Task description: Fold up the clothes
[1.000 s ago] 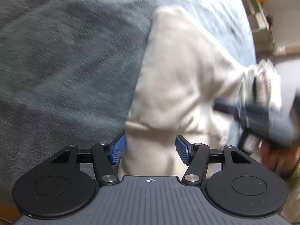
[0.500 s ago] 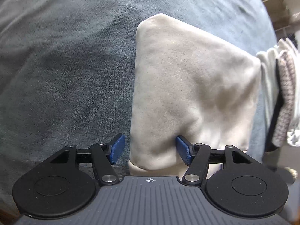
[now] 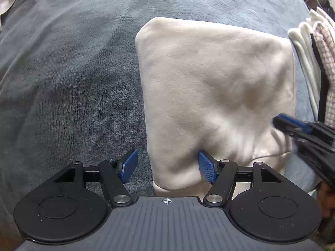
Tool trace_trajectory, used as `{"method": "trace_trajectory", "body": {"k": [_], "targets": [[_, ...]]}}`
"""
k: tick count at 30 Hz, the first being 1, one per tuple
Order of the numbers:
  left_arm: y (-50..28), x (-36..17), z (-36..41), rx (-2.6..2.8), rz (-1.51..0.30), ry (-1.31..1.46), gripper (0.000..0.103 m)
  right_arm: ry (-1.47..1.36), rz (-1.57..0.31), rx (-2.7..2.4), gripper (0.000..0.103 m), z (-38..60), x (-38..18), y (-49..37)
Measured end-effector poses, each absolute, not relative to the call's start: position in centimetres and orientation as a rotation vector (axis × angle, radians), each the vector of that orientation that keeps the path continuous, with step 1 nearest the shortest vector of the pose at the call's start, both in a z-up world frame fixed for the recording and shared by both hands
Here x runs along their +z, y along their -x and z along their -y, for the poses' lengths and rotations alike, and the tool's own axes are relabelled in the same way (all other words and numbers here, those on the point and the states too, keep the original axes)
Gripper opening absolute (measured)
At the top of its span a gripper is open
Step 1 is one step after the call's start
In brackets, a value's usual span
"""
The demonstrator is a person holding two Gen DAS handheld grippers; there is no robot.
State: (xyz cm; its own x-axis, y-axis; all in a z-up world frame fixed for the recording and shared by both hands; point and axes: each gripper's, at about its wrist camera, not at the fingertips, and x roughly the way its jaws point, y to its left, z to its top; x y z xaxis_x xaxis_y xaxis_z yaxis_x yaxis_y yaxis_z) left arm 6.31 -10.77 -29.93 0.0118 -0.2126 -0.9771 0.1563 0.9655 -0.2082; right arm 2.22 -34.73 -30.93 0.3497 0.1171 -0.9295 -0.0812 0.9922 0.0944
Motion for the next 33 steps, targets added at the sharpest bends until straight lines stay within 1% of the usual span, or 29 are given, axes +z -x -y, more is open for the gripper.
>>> {"method": "trace_trajectory", "body": {"k": [3, 4, 7, 11, 16, 20, 22, 23, 26, 28, 33], "targets": [[-6.3, -29.7, 10.9, -0.298, -1.533, 0.015, 0.064, -0.028, -1.184, 0.131, 0.009, 34.6, -29.7, -2.2], [-6.2, -29.9, 11.1, -0.303, -1.532, 0.005, 0.064, -0.027, -1.154, 0.136, 0.011, 34.5, -28.8, -2.3], [-7.0, -30.2, 11.8, -0.315, -1.538, -0.011, 0.064, -0.059, -1.059, 0.155, 0.011, 34.2, -27.0, -3.1], [-7.2, -30.0, 11.6, -0.333, -1.545, -0.041, 0.064, -0.051, -0.994, 0.139, 0.011, 33.6, -27.4, -5.8], [-7.5, -29.7, 11.4, -0.36, -1.551, -0.073, 0.065, -0.113, -1.038, 0.084, 0.008, 35.4, -31.2, -8.7], [-7.7, -29.4, 11.2, -0.38, -1.554, -0.103, 0.065, -0.125, -1.045, 0.084, 0.008, 35.8, -30.9, -8.7], [-7.9, -29.4, 11.2, -0.389, -1.558, -0.115, 0.065, -0.14, -1.044, 0.076, 0.01, 35.9, -29.9, -8.7], [-8.0, -29.4, 11.3, -0.392, -1.561, -0.119, 0.065, -0.156, -1.028, 0.076, 0.011, 36.1, -29.2, -8.7], [-8.6, -30.0, 12.3, -0.402, -1.568, -0.12, 0.065, -0.193, -0.957, 0.067, 0.011, 36.3, -27.7, -9.0], [-8.8, -29.9, 12.2, -0.411, -1.571, -0.124, 0.065, -0.188, -0.948, 0.036, 0.011, 36.4, -28.1, -9.7], [-8.7, -29.3, 11.7, -0.443, -1.547, -0.141, 0.065, -0.226, -1.031, 0.004, 0.008, 36.9, -31.8, -11.8]]}}
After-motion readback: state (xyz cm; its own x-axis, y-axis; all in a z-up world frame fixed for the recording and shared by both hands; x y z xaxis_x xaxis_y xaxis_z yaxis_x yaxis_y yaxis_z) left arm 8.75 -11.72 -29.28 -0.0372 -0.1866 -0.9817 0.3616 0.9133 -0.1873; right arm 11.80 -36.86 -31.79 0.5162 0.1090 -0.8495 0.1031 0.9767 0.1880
